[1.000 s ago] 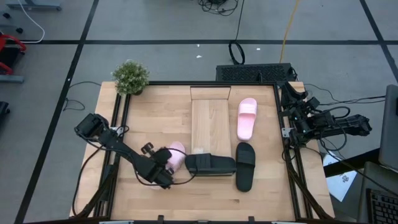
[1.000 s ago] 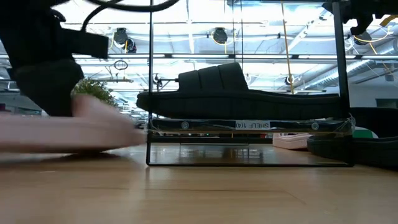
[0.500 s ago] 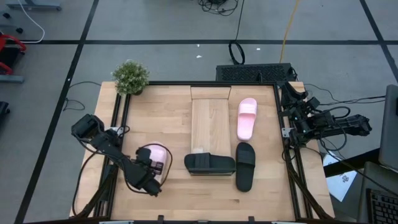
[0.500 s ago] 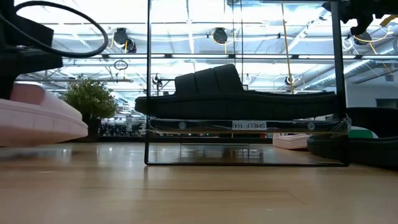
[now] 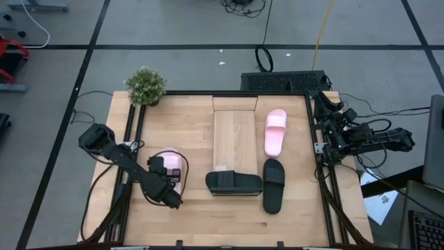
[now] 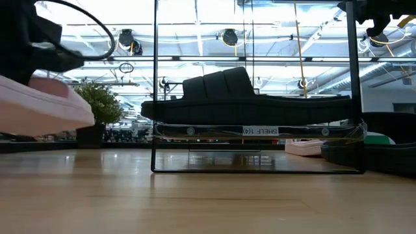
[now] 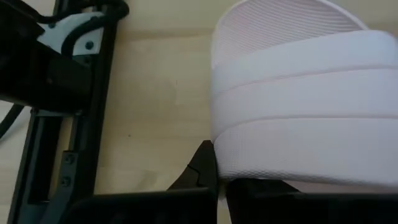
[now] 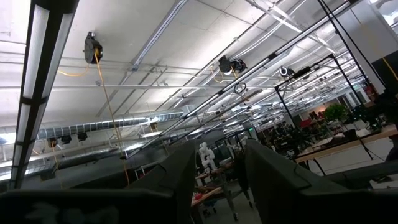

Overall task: Pick and place slides into the shelf
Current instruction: Put the bottom pink slipper on the shelf

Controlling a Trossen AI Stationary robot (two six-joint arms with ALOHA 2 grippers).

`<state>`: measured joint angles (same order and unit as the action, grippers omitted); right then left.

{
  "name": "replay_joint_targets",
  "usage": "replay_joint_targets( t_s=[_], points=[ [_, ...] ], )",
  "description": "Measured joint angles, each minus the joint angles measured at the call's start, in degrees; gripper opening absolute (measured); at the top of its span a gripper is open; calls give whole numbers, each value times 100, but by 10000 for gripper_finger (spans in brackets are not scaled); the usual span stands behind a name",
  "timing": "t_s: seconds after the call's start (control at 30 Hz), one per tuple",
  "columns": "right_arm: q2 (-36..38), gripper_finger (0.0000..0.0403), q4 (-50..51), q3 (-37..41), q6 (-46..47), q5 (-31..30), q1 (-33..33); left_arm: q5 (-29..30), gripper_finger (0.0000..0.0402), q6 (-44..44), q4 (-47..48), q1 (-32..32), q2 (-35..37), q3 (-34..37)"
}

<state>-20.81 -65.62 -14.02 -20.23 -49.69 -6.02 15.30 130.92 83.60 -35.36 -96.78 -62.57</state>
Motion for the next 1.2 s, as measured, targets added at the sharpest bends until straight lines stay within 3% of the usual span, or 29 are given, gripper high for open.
replay_joint_targets(
  t_s=[0.27, 0.43, 0.67, 0.87, 1.07, 1.2],
  points=[
    [2, 128, -40, 0, 1, 0, 0, 526, 0, 137, 604, 599, 723, -442],
    [2, 128, -40, 0, -6, -1, 0, 1354, 0, -4, 642, 1083, 1076, -783],
    [2, 128, 30, 0, -5, 46, -7, 1982, 0, -1166, 650, 1677, 1174, -1391],
    [2, 128, 1102, 0, 877, 1055, -7, 2643, 0, -1959, 637, 2034, 1172, -2086],
    [-43, 128, 2148, -69, 1714, 2146, -2, 2939, 0, -2705, 557, 2391, 1172, -2622],
    [-250, 128, 2934, -427, 2108, 2503, -2, 3258, 0, -3025, 232, 2627, 1171, -2776]
  ],
)
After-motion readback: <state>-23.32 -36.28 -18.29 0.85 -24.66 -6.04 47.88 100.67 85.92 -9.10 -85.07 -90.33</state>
